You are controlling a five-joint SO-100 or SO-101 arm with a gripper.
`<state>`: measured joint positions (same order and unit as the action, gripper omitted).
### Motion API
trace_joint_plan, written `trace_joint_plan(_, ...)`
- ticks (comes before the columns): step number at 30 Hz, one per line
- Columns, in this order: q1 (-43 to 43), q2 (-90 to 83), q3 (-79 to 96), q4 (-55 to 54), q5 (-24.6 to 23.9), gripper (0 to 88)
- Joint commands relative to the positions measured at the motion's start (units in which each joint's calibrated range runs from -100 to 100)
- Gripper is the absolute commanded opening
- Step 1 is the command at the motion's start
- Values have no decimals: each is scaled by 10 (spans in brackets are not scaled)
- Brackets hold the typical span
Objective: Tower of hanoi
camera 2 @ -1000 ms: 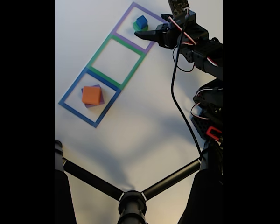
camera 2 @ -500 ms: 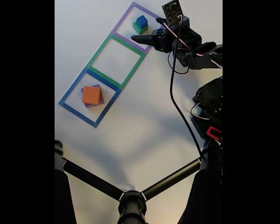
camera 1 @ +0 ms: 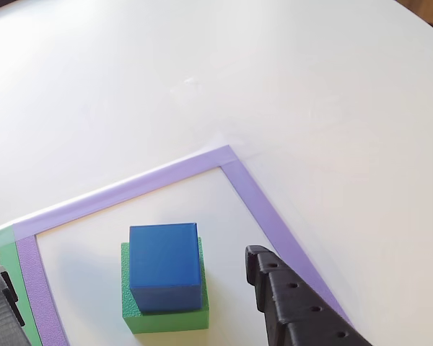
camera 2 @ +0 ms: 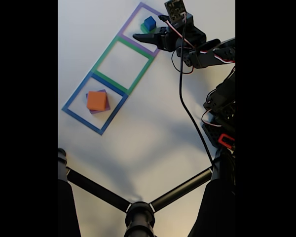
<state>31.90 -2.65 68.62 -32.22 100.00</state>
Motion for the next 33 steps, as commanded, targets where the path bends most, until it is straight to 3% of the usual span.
trace_joint_plan(1, -11, 6, -24, -21, 0, 356)
trace_joint_plan(19, -19, 34, -37, -32, 0, 284)
trace_joint_plan(33, -27, 38, -41, -37, 0, 130)
